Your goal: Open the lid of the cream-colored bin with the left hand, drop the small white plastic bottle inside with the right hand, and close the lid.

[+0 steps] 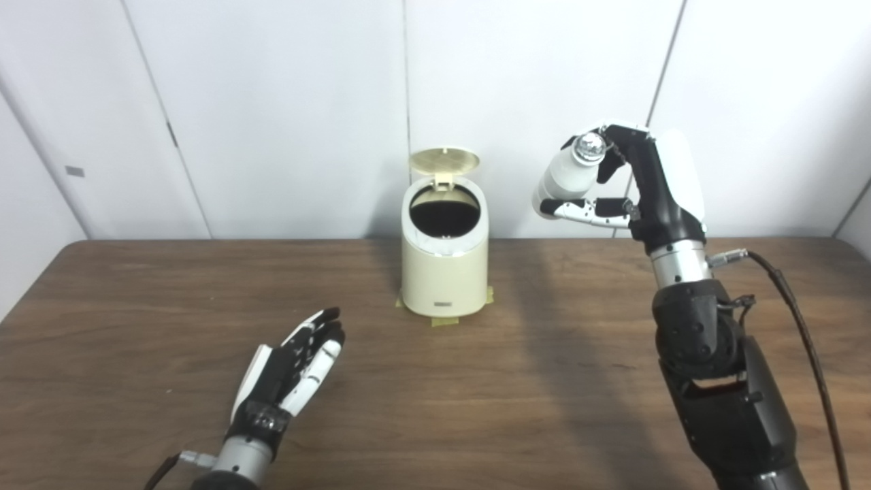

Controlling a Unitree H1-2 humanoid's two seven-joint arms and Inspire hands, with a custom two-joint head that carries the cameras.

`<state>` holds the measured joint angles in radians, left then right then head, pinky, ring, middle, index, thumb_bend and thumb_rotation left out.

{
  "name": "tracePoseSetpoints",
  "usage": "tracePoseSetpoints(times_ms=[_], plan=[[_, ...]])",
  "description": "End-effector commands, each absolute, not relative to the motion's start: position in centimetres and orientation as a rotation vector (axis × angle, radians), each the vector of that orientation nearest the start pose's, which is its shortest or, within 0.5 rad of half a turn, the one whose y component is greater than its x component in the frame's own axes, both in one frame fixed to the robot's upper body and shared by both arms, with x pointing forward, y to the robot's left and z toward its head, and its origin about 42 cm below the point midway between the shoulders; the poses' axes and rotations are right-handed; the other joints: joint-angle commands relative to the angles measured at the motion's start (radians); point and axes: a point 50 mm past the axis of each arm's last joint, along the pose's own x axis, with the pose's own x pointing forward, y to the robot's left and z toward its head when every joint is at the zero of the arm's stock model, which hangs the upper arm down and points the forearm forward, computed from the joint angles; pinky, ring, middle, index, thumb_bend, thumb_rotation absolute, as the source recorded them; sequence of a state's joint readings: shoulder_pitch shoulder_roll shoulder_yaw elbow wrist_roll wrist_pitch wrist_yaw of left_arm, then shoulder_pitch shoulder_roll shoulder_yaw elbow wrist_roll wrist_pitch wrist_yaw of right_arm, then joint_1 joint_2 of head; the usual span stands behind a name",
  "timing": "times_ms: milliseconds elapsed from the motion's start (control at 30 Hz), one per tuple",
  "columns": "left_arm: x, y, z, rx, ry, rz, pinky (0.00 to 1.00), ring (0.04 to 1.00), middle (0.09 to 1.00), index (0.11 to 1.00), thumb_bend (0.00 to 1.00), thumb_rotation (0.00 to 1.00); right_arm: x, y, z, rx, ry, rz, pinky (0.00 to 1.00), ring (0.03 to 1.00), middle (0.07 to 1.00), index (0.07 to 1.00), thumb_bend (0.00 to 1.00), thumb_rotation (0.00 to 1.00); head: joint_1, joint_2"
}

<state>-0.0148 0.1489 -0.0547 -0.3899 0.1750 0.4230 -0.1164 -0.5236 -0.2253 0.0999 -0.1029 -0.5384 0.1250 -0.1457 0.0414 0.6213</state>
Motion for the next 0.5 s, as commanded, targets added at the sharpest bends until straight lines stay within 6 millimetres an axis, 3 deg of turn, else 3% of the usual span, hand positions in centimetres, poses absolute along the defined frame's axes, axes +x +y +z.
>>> tracePoseSetpoints(times_ms=[0,333,467], plan=[[28.0,22.8,18.8,0.314,-0.044,-0.086,0.83,0.878,0.89,0.922,0.53,0.77,41.0,-20.4,33.0,-0.709,-0.705,-0.158,0.37,0.412,0.491,0.504,0.52,0.0,0.01,-0.002],[27.6,22.4,18.5,0.311,-0.041,-0.072,0.83,0.878,0.878,0.923,0.53,0.76,42.8,-16.9,33.0,-0.657,-0.741,-0.057,0.36,0.431,0.498,0.489,0.51,0.0,0.002,-0.004],[27.4,22.6,18.4,0.314,-0.03,-0.063,0.87,0.894,0.882,0.92,0.54,0.76,43.7,-15.6,32.7,-0.652,-0.749,-0.044,0.35,0.436,0.499,0.481,0.5,0.0,0.003,-0.004]])
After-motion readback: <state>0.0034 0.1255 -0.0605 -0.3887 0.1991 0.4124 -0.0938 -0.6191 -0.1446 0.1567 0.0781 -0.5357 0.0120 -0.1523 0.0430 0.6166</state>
